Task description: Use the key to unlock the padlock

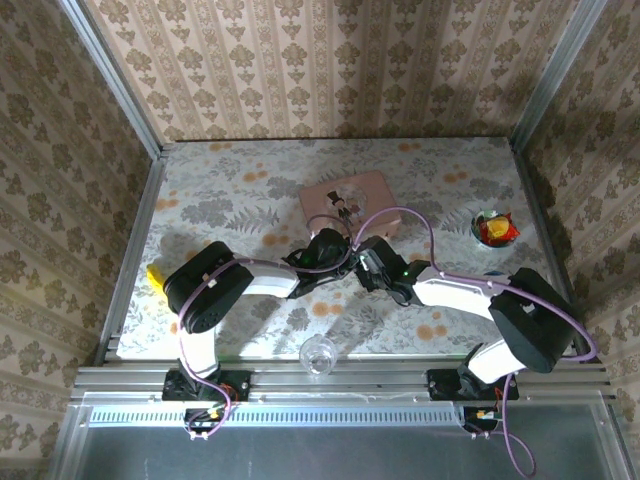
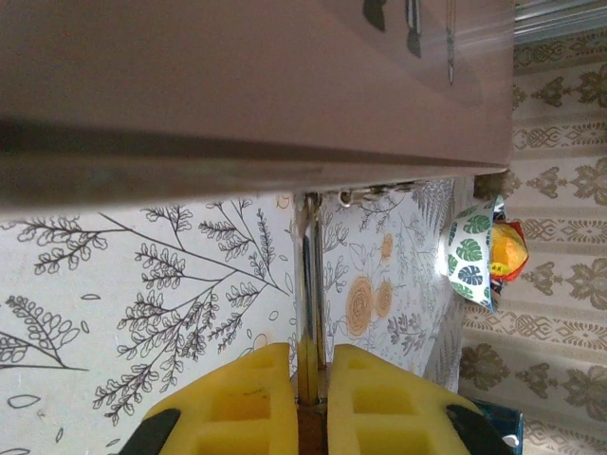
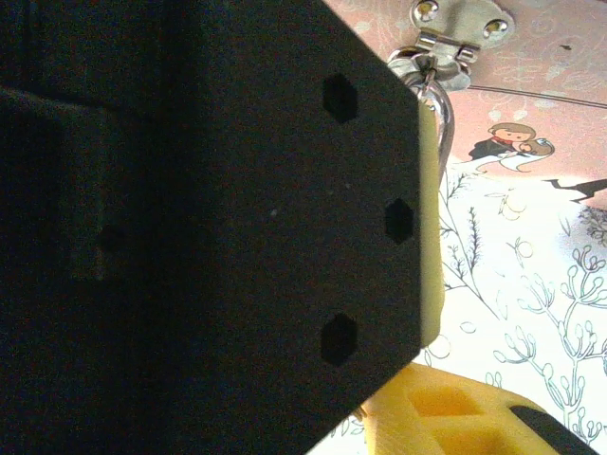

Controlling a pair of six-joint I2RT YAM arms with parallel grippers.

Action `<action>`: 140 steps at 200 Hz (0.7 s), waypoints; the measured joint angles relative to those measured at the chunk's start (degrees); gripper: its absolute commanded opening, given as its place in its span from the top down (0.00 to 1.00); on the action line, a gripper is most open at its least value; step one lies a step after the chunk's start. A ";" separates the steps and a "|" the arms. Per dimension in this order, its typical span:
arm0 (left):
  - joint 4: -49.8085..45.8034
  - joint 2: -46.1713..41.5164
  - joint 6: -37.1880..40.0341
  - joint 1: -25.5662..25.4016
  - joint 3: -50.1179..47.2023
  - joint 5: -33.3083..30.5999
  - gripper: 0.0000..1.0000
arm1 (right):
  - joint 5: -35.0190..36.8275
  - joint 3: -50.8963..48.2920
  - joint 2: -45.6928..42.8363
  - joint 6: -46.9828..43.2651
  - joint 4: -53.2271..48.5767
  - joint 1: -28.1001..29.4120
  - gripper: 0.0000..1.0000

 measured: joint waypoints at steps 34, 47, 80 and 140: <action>-0.04 0.02 0.07 0.79 0.00 -0.17 1.00 | 1.77 0.57 1.51 -0.61 1.70 0.13 0.75; -0.02 0.07 0.09 0.83 0.00 -0.22 1.00 | 2.60 0.57 1.66 -0.63 1.92 0.26 0.77; -0.15 0.11 0.04 0.87 0.11 -0.37 1.00 | 3.52 0.57 1.92 -0.85 2.38 0.35 0.85; -0.81 0.42 0.09 1.57 0.74 -0.83 1.00 | -2.23 2.12 3.30 -0.37 2.29 -2.49 0.94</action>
